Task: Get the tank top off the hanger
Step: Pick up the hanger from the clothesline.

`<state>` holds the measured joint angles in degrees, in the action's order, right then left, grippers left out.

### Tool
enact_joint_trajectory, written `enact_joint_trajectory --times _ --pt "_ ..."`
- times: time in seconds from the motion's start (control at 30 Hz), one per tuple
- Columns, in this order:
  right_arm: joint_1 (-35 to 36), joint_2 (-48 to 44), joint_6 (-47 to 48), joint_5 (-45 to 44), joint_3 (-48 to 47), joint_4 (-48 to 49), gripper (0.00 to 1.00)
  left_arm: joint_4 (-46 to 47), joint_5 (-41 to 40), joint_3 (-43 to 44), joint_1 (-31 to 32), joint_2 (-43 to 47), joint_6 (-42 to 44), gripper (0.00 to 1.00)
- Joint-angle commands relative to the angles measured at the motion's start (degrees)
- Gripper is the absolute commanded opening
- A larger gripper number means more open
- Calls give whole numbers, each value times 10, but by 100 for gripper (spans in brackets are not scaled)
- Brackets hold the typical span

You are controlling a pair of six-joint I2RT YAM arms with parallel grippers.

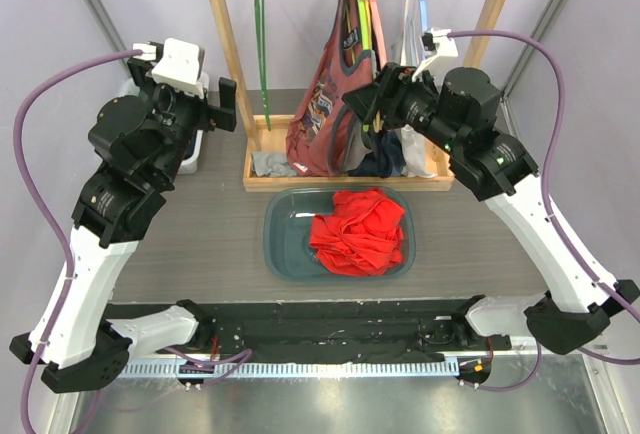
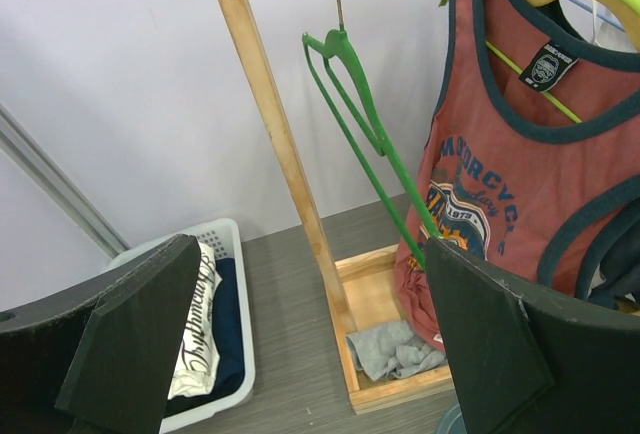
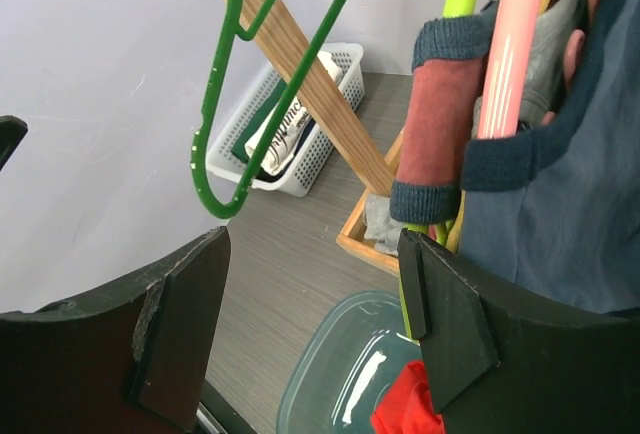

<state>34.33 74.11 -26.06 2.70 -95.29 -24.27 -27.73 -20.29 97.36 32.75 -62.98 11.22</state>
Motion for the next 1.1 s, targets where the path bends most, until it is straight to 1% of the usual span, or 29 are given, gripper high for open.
enact_joint_trajectory --times 0.0,0.27,0.37,0.4,0.57,0.8,0.97,1.07 --pt "1 -35 5 -19 18 7 76 31 7 0 -6 6 4 100" --pt "1 -70 12 -24 59 6 76 30 10 -2 -15 8 -4 100" --pt "0 -71 15 -24 62 1 76 30 12 2 -16 7 -9 100" --pt "0 -71 16 -43 63 2 77 29 13 2 -17 6 -9 100" --pt "-1 -69 20 -54 64 -2 77 27 16 4 -20 10 -13 100" --pt "-8 -34 35 -92 31 21 77 23 22 -8 -22 21 -21 100" --pt "-15 30 44 -106 -25 37 77 21 23 -16 -23 30 -22 100" --pt "-29 66 44 -93 -60 40 77 21 23 -21 -25 37 -23 100"
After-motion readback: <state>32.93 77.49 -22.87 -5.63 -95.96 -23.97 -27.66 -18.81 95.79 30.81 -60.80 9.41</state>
